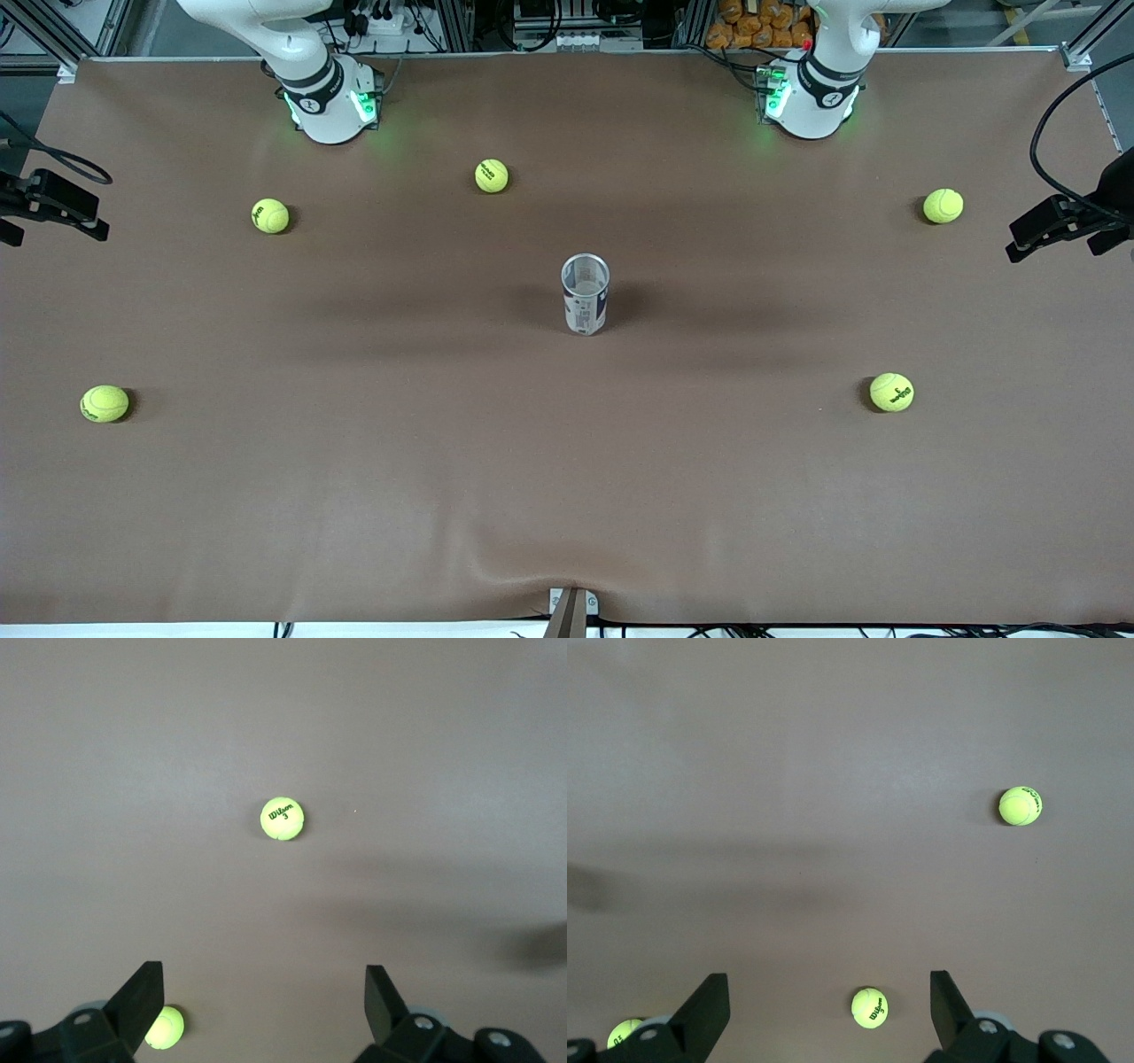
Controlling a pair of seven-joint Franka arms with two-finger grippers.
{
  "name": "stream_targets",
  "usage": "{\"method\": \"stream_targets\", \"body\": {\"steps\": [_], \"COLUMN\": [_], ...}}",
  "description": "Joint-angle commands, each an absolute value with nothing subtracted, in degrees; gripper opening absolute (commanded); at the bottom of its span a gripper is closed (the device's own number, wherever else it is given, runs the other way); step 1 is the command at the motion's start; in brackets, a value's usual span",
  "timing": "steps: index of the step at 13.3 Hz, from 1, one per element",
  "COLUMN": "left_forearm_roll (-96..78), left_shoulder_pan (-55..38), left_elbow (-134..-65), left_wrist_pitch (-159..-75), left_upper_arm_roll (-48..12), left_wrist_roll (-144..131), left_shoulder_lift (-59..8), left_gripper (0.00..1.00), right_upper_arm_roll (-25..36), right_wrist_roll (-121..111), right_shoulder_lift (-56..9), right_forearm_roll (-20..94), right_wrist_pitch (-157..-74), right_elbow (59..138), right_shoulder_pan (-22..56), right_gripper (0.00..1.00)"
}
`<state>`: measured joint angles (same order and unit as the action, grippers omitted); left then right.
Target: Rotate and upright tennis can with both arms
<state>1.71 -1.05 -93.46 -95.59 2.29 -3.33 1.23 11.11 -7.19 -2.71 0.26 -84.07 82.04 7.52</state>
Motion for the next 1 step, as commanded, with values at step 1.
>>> {"method": "stream_targets", "body": {"steps": [1], "left_forearm_roll": [2.0], "left_shoulder_pan": [-0.6], "left_elbow": [-92.2], "left_wrist_pitch": [-93.7], "left_upper_arm_roll": [1.8], "left_wrist_roll": [-2.1], "left_shoulder_lift": [0.8], "left_gripper": [1.0], "right_upper_arm_roll": [11.1], "right_wrist_roll": [-7.0], "right_shoulder_lift": [-2.4], "right_forearm_roll": [-0.3], "right_wrist_pitch": [-83.6], "right_elbow": [82.0], "right_shoulder_pan": [7.5], "right_gripper": [1.0]}}
